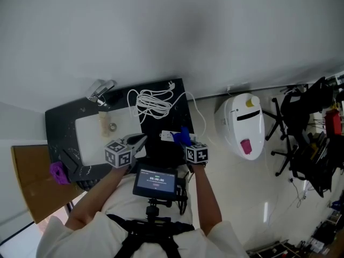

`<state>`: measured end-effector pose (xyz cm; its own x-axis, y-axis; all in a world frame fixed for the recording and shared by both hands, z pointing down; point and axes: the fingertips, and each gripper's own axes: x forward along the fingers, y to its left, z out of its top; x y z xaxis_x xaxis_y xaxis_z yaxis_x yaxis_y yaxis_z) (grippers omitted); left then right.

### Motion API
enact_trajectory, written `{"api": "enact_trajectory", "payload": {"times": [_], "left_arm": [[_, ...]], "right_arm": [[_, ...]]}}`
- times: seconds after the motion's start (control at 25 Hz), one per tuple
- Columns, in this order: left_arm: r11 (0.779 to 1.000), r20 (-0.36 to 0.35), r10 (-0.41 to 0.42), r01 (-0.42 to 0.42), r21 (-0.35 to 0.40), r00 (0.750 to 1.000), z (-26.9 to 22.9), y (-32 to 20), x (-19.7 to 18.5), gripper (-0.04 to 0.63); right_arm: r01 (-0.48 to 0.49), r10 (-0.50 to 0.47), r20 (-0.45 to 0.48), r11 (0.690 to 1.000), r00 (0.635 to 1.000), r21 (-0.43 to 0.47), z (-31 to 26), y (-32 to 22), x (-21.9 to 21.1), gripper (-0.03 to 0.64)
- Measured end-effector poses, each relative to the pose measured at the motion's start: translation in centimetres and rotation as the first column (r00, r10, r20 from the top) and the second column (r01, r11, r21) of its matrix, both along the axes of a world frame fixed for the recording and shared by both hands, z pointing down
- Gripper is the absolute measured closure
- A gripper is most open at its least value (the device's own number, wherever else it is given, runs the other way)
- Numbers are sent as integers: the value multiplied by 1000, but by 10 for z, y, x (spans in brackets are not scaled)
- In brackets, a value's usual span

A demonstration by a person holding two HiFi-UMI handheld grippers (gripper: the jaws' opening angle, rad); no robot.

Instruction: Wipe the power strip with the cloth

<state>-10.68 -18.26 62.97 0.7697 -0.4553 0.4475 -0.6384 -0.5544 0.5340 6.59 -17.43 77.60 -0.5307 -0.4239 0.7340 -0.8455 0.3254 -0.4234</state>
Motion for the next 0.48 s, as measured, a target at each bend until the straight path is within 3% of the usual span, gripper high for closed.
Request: {"api": "enact_trajectory", "payload": {"times": [0.48], "left_arm": [[1000, 3, 7, -7, -6, 1000, 3, -2, 4, 592]], "right_arm": [[-33, 33, -8, 999, 999, 0, 3, 2, 20, 537]]}}
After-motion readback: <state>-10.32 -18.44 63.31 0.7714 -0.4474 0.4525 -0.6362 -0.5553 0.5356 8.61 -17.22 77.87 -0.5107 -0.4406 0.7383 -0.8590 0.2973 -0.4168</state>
